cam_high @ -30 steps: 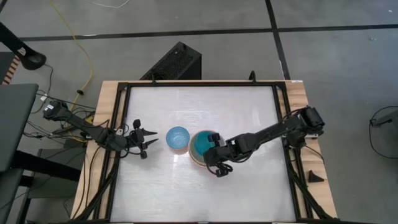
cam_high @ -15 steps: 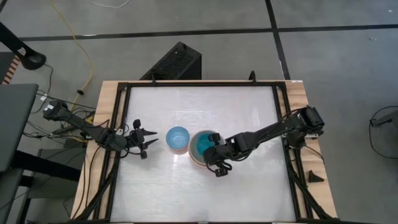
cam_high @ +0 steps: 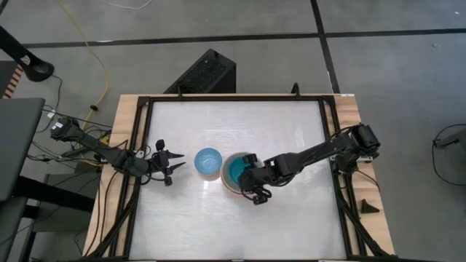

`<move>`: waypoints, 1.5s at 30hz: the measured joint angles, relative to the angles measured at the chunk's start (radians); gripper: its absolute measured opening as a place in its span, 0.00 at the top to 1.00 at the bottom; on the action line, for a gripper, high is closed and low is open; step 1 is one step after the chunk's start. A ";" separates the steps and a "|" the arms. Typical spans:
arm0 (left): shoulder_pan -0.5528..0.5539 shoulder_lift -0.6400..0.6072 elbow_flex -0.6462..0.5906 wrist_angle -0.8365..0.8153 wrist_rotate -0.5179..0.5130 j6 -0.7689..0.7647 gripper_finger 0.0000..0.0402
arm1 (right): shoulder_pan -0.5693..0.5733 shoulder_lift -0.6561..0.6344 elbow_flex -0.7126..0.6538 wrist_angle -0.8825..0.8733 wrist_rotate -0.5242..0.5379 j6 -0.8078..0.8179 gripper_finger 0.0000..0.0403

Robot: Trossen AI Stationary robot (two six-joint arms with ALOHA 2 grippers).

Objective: Nest bowls inside each other
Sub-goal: Stack the light blue bowl on the gray bowl, then stack the patterned blue bowl on the light blue bowl

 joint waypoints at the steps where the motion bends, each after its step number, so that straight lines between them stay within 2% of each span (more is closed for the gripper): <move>1: 0.000 0.000 0.000 0.000 0.000 0.000 0.69 | 0.000 -0.001 0.003 -0.011 0.001 -0.016 0.53; 6: 0.000 0.000 0.000 0.000 0.000 0.000 0.69 | 0.000 -0.001 0.050 -0.100 0.001 -0.066 0.49; 13: 0.000 0.000 0.000 0.000 0.000 0.000 0.69 | -0.001 -0.001 0.175 -0.129 0.057 -0.142 0.52; 18: 0.000 0.000 0.000 0.000 0.000 0.000 0.69 | -0.035 -0.001 0.204 0.075 0.076 -0.218 0.54; 22: 0.000 0.000 0.000 0.000 0.000 0.000 0.69 | -0.126 0.002 0.205 0.222 0.068 -0.092 0.56; 25: 0.000 0.000 0.000 0.000 0.000 0.000 0.69 | -0.218 0.002 0.205 0.237 0.011 0.014 0.56; 31: 0.000 0.000 0.000 0.000 0.000 0.000 0.69 | -0.395 0.029 0.207 0.288 -0.215 0.115 0.53; 37: 0.000 0.000 0.000 0.002 0.000 0.000 0.69 | -0.472 0.145 0.224 0.308 -0.397 0.175 0.46; 45: 0.000 0.000 0.000 0.001 0.003 0.000 0.69 | -0.481 0.409 0.441 0.196 -0.407 0.146 0.36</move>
